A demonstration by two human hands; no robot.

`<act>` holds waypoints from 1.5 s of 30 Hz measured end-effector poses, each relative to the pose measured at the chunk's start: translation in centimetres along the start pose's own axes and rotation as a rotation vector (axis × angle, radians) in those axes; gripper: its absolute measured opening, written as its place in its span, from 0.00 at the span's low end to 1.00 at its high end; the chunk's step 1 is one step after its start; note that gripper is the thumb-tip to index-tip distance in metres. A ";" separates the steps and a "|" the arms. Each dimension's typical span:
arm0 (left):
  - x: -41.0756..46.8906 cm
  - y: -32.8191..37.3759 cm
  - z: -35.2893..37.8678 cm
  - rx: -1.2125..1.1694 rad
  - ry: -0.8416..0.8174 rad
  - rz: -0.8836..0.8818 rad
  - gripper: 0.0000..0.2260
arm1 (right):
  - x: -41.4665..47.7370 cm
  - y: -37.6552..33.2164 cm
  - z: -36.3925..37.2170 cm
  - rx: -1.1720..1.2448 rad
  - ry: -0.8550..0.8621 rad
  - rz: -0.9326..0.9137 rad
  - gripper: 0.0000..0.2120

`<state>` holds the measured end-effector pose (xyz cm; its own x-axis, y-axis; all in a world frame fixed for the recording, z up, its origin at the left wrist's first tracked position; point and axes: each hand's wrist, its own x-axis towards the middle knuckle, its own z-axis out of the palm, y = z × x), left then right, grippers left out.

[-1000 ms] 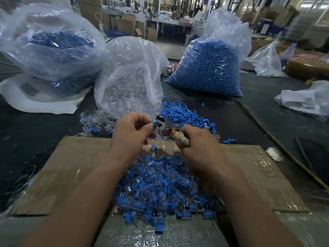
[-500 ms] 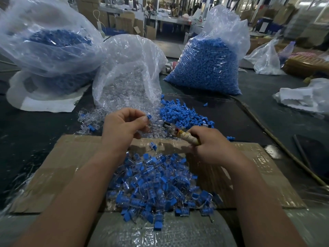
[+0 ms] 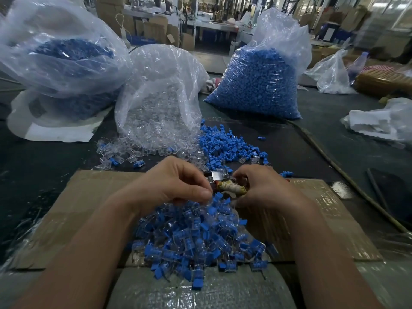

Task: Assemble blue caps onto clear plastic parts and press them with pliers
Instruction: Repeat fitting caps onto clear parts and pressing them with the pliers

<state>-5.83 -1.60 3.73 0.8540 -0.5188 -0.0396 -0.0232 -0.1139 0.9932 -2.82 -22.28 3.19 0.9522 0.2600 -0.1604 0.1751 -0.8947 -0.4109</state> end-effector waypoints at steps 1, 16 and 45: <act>0.0 0.0 0.0 -0.017 0.019 0.006 0.05 | -0.1 0.0 -0.1 0.008 -0.021 0.000 0.26; 2.2 -2.9 -1.8 0.435 0.964 0.075 0.11 | -0.2 0.5 -0.8 0.078 -0.112 0.011 0.14; 3.9 -3.8 -1.7 0.995 0.633 -0.112 0.10 | 1.3 0.7 -0.1 0.001 0.219 0.068 0.10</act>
<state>-1.56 -1.75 0.03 0.9758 0.0155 0.2182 -0.0877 -0.8862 0.4549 -1.48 -22.64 2.73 0.9935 0.1137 0.0110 0.1083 -0.9070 -0.4069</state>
